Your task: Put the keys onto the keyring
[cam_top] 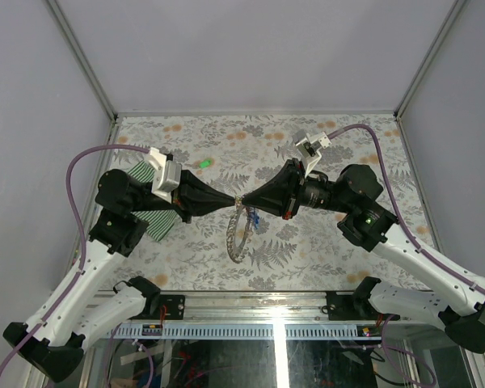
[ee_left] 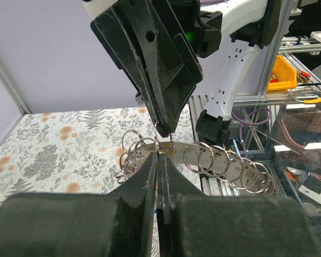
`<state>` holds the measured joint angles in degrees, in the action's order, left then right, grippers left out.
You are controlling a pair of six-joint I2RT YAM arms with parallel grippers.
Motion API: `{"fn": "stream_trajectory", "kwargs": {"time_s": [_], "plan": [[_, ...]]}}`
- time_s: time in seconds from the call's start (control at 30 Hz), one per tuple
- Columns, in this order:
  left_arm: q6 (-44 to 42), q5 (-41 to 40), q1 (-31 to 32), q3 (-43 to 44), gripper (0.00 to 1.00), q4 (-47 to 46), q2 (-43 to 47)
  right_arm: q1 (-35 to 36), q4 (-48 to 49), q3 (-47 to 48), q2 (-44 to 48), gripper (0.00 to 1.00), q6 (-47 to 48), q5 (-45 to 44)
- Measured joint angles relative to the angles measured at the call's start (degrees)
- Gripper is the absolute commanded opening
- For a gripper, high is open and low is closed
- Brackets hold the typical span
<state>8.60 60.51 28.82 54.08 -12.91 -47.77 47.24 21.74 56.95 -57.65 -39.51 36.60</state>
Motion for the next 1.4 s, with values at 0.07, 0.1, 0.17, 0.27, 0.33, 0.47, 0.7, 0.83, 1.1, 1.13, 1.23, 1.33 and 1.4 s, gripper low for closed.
{"fn": "stream_trajectory", "kwargs": {"time_s": [0.07, 0.1, 0.17, 0.27, 0.33, 0.47, 0.7, 0.83, 1.1, 1.13, 1.23, 1.33, 1.4], "plan": [[0.17, 0.15, 0.0, 0.17, 0.0, 0.0, -0.11, 0.0, 0.0, -0.02, 0.0, 0.0, 0.0, 0.0], [0.2, 0.15, 0.0, 0.2, 0.0, 0.0, -0.11, 0.0, 0.0, -0.02, 0.0, 0.0, 0.0, 0.0], [0.24, 0.15, 0.0, 0.22, 0.0, 0.0, -0.11, 0.0, 0.0, -0.02, 0.0, 0.0, 0.0, 0.0], [0.33, 0.15, 0.0, 0.22, 0.0, 0.0, -0.11, 0.0, 0.0, -0.04, 0.0, 0.0, 0.02, -0.02], [0.33, 0.15, 0.0, 0.22, 0.0, 0.0, -0.11, 0.0, 0.0, -0.07, 0.0, 0.0, 0.02, -0.02], [0.33, 0.11, 0.0, 0.22, 0.0, 0.02, -0.11, 0.0, -0.02, -0.28, 0.0, 0.0, 0.04, -0.04], [0.33, 0.11, 0.0, 0.22, 0.0, 0.02, -0.11, 0.0, -0.07, -0.68, 0.02, 0.0, 0.04, -0.04], [0.35, 0.13, 0.0, 0.22, 0.0, 0.02, -0.11, 0.0, -0.07, -0.85, 0.07, 0.0, 0.07, -0.11], [0.33, 0.72, 0.0, 0.66, 0.0, 0.15, -0.76, 0.0, 0.07, -1.29, 0.57, 0.0, 0.07, -1.22], [0.31, 1.05, 0.0, 0.79, 0.0, 0.31, -0.94, 0.0, 0.09, -1.51, 0.74, 0.0, 0.09, -1.27], [0.17, 2.05, 0.0, 1.44, 0.0, 0.74, -1.6, 0.0, 0.46, -1.86, 1.03, 0.0, 0.09, -1.33], [0.07, 2.89, 0.0, 1.81, 0.0, 1.27, -2.01, 0.0, 0.44, -1.92, 1.18, 0.0, 0.07, -1.57], [-0.13, 3.28, 0.0, 2.08, 0.0, 1.75, -2.14, 0.0, 0.44, -2.01, 1.29, 0.0, 0.07, -1.6]]}}
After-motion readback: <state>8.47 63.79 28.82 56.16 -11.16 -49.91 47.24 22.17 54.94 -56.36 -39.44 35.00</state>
